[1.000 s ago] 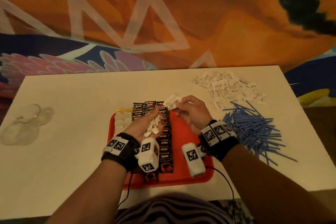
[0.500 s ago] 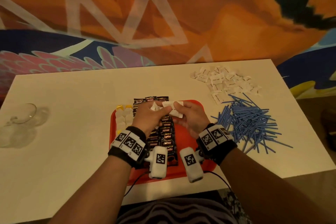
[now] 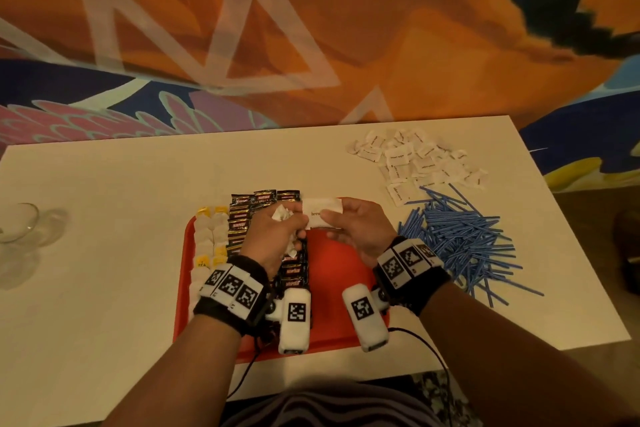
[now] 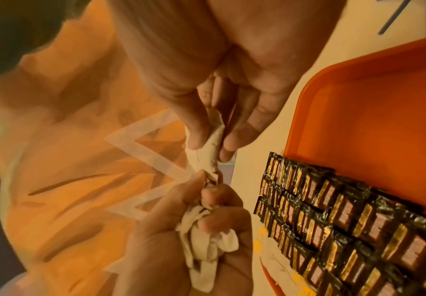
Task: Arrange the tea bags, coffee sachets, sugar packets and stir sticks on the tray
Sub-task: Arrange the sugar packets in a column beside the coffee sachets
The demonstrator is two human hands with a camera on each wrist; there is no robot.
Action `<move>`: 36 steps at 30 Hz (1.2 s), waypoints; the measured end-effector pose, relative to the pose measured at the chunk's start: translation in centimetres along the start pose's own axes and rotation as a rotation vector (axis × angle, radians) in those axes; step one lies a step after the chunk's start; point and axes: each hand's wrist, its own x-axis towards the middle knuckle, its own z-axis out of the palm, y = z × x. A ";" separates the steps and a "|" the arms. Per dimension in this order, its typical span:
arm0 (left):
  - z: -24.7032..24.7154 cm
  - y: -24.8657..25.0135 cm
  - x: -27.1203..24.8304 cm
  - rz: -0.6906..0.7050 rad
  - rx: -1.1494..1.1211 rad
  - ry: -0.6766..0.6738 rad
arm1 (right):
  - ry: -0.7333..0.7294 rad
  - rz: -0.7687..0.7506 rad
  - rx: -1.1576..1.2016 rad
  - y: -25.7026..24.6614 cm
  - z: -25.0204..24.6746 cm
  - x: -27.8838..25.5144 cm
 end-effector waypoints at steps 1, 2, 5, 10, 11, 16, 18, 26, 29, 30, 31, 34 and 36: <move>0.3 -0.1 0.1 -0.011 0.001 -0.007 | -0.005 -0.013 -0.009 0.1 -0.3 0.2; 0.6 -0.1 0.1 -0.012 0.017 0.000 | -0.017 -0.023 -0.015 0.1 -0.5 0.3; 0.9 -0.6 0.8 0.038 0.154 0.102 | -0.080 -0.008 -0.020 0.4 -0.9 0.8; 0.2 -1.4 1.5 0.105 0.269 0.226 | -0.068 0.004 -0.176 1.6 -0.9 2.5; -0.1 -1.6 1.6 0.079 0.260 0.261 | -0.023 -0.011 -0.262 2.0 -1.0 3.3; -2.8 -2.1 1.5 -0.094 0.081 0.355 | 0.173 0.017 -0.718 3.7 -2.9 7.9; -4.2 -2.3 1.2 -0.127 0.062 0.355 | 0.192 0.063 -0.810 4.1 -3.1 9.4; -8.4 -4.0 -0.1 -0.160 0.023 0.379 | 0.209 0.152 -0.875 5.2 -1.2 13.8; -9.4 -4.4 -0.3 -0.169 0.022 0.405 | 0.232 0.126 -0.899 5.7 -0.7 15.0; -9.7 -4.5 -0.4 -0.166 0.022 0.413 | 0.250 0.122 -0.892 6.0 -0.6 15.4; -9.9 -4.5 -0.5 -0.162 0.019 0.416 | 0.266 0.116 -0.889 6.3 -0.6 15.7; -10.3 -4.5 -0.6 -0.155 -0.002 0.415 | 0.284 0.101 -0.901 6.7 -0.5 16.4; -10.4 -4.6 -0.6 -0.162 0.001 0.416 | 0.285 0.101 -0.926 6.8 -0.4 16.7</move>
